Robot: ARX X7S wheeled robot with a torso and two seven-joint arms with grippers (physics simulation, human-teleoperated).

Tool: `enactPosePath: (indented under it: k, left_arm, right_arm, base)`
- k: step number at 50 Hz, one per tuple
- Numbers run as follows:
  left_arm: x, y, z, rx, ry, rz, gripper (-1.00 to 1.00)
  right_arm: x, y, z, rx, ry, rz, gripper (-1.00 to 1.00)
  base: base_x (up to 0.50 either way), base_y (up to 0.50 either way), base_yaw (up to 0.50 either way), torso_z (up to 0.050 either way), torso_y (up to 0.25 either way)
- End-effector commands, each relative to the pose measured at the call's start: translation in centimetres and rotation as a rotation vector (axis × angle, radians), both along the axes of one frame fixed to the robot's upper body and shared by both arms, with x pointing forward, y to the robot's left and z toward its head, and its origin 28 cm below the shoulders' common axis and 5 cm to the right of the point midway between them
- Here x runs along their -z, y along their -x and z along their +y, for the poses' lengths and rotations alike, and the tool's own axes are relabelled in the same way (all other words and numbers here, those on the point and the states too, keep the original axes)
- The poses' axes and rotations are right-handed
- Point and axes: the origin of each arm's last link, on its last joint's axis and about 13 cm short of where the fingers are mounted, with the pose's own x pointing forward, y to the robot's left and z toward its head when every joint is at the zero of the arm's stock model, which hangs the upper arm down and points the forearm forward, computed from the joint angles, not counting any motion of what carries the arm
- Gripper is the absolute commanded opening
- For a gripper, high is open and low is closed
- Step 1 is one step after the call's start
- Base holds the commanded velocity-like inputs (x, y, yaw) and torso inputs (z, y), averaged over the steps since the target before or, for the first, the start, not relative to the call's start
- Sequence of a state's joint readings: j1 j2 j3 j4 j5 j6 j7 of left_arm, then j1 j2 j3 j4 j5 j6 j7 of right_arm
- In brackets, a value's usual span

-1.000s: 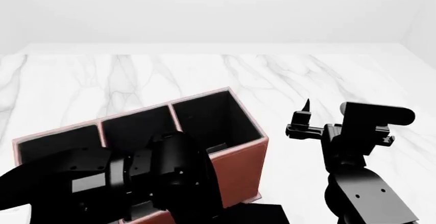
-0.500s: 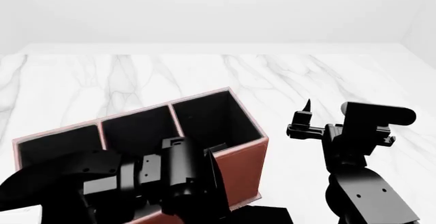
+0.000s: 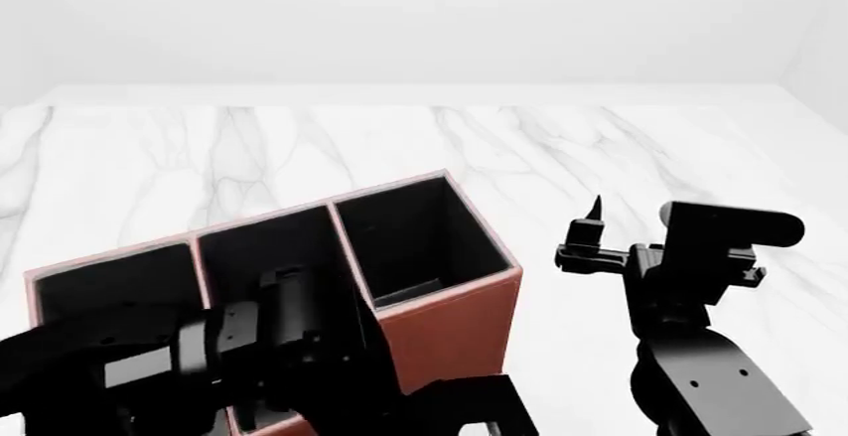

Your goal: Pick up the book and place it in the left compartment of the caddy.

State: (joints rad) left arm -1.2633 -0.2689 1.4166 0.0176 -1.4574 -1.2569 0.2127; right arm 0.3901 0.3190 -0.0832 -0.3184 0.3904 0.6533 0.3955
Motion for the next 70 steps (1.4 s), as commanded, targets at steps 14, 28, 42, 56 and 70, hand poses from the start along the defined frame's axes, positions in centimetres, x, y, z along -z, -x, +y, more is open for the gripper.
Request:
enactPosePath:
  k: [14, 28, 42, 56, 70]
  left_arm:
    - [-4.4, 3.9, 4.8, -0.136, 0.059, -0.078, -1.00]
    - [-6.9, 5.2, 7.5, -0.264, 0.036, -0.201, -1.00]
    - [-11.7, 8.4, 11.7, -0.483, 0.235, -0.416, -1.00]
    - [-16.8, 11.8, 13.8, -0.591, 0.465, -0.556, -1.00]
    - [-20.4, 14.8, 16.1, -0.736, 0.629, -0.708, -1.00]
  right_arm:
    - [-0.4, -0.1, 0.1, 0.002, 0.003, -0.004, 1.00]
    - [-0.3, 0.0, 0.1, 0.002, 0.005, -0.003, 1.00]
    - [-0.4, 0.1, 0.1, 0.004, 0.007, -0.006, 1.00]
    - [-0.5, 0.0, 0.0, 0.007, 0.004, -0.008, 1.00]
    - [-0.2, -0.1, 0.0, 0.010, 0.005, -0.001, 1.00]
  base:
    - [0.00, 0.00, 0.00, 0.000, 0.000]
    - [0.00, 0.00, 0.00, 0.000, 0.000]
    - [0.00, 0.00, 0.00, 0.000, 0.001]
    - [0.00, 0.00, 0.00, 0.000, 0.001]
    - [0.00, 0.00, 0.00, 0.000, 0.001]
